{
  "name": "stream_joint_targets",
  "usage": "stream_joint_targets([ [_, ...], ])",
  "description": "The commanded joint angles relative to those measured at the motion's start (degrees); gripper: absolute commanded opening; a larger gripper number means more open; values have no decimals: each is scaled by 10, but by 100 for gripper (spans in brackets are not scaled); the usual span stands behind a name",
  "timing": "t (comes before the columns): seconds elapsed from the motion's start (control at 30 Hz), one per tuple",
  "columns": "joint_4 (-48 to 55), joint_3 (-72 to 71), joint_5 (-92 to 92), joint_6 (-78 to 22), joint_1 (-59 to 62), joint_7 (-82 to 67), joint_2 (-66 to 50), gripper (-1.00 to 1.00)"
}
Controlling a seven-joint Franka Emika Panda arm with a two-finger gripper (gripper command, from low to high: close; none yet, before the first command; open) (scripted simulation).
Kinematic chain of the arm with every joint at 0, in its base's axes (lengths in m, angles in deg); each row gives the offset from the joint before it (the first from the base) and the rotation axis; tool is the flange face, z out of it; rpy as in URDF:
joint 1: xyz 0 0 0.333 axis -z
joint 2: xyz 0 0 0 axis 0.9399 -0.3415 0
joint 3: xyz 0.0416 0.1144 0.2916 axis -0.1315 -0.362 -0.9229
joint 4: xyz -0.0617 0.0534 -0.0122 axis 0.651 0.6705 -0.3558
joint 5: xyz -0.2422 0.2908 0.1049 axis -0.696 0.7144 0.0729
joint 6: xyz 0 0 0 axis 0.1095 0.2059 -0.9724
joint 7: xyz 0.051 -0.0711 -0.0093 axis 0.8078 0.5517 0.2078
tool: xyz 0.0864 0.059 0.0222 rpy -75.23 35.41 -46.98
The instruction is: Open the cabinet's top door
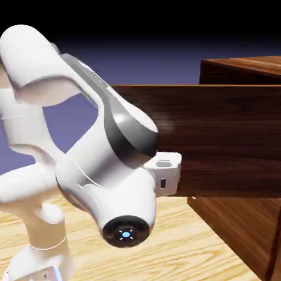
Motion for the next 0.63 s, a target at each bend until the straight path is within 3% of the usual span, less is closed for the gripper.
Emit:
stream_joint_targets([
  [0.0, 21, 1, -10, -10, -1, -7, -18, -100],
  [0.6, 376, -17, -129, -174, 0, -79, -290, -100],
])
